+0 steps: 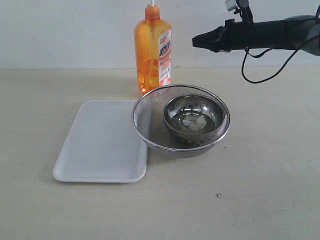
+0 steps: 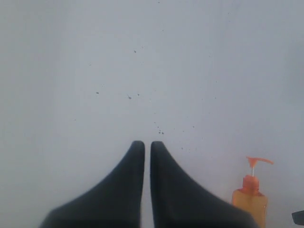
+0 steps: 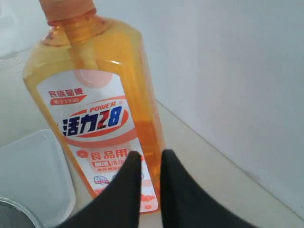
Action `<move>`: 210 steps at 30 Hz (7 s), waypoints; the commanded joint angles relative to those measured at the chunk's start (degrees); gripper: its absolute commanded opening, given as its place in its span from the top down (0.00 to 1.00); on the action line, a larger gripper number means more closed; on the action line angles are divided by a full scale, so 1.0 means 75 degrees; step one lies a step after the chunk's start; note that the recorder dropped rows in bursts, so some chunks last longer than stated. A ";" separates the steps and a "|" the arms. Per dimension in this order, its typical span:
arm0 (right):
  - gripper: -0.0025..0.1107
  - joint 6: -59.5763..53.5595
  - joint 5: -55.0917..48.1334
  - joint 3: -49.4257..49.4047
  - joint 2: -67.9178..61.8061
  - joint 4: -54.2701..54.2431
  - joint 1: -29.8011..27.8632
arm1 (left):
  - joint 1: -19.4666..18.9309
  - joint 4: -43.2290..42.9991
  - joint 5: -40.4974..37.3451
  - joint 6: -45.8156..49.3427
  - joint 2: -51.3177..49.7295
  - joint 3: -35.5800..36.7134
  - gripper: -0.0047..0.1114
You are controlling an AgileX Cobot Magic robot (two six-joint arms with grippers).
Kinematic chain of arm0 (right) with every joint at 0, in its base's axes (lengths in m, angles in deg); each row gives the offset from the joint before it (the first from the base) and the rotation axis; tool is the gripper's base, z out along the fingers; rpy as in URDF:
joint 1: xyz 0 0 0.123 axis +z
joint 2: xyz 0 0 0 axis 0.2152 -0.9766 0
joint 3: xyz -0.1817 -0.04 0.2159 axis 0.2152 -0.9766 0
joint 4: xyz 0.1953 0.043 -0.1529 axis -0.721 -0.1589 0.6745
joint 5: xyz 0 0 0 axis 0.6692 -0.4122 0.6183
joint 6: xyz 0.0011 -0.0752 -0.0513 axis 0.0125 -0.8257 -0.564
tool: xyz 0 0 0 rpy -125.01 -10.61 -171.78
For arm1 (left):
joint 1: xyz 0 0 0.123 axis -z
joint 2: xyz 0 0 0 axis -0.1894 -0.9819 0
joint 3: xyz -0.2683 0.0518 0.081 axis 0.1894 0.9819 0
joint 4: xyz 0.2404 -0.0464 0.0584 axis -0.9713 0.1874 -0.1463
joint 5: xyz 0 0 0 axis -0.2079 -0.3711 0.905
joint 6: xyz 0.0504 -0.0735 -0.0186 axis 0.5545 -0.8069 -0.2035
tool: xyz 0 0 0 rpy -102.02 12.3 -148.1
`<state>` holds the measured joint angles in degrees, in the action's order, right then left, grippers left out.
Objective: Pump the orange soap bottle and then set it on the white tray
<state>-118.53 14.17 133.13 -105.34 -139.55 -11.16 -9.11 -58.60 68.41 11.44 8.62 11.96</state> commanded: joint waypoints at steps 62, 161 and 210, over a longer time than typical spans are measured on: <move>0.98 0.0369 0.1747 0.0043 0.0152 0.0485 0.0762 | 0.0868 -0.8358 0.2225 -0.7259 -1.5796 -1.0866 0.92; 0.98 0.2747 0.0593 0.0830 0.0519 0.2790 0.0892 | 0.1549 -1.4337 0.1401 -1.3251 -1.6447 -1.2525 0.92; 0.98 0.3096 0.0138 0.0830 0.1266 0.4342 0.0042 | 0.1681 -1.4337 0.2277 -1.2553 -1.5887 -1.2447 0.92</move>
<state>-95.85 18.56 139.00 -97.58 -109.13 -10.04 5.70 -165.76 84.41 -80.88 -111.03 -81.99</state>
